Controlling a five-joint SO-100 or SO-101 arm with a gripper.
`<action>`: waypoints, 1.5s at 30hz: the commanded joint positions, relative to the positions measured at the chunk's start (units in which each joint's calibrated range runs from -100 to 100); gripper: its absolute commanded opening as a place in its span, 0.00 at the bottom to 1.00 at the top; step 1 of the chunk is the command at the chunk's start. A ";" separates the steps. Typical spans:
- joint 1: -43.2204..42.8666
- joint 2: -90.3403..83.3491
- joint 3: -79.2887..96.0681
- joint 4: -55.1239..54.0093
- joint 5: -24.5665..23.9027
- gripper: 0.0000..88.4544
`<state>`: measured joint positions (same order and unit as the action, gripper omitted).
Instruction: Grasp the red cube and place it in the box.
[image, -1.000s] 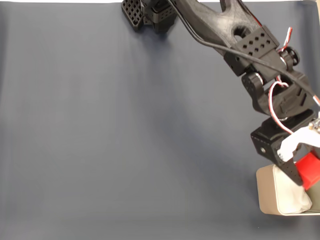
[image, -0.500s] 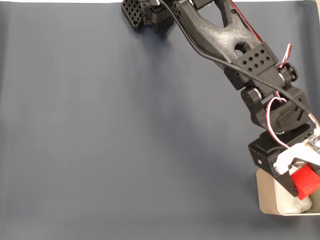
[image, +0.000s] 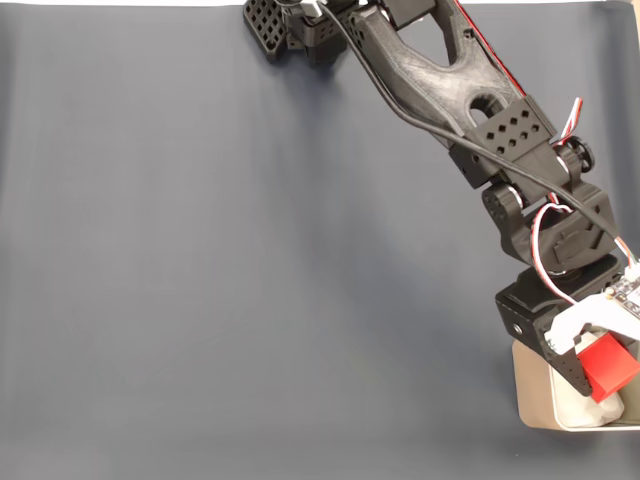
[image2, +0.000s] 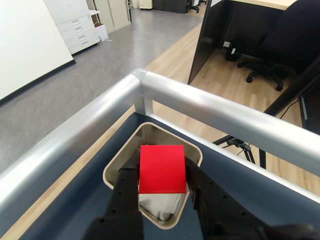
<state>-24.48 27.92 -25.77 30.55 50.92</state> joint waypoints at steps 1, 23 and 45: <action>0.05 -0.71 -3.70 -0.06 -0.29 0.11; 0.12 -0.71 -3.70 0.11 -0.49 0.13; 0.40 -2.62 -2.61 -0.63 2.39 0.64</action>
<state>-24.48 27.92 -25.77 30.55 53.36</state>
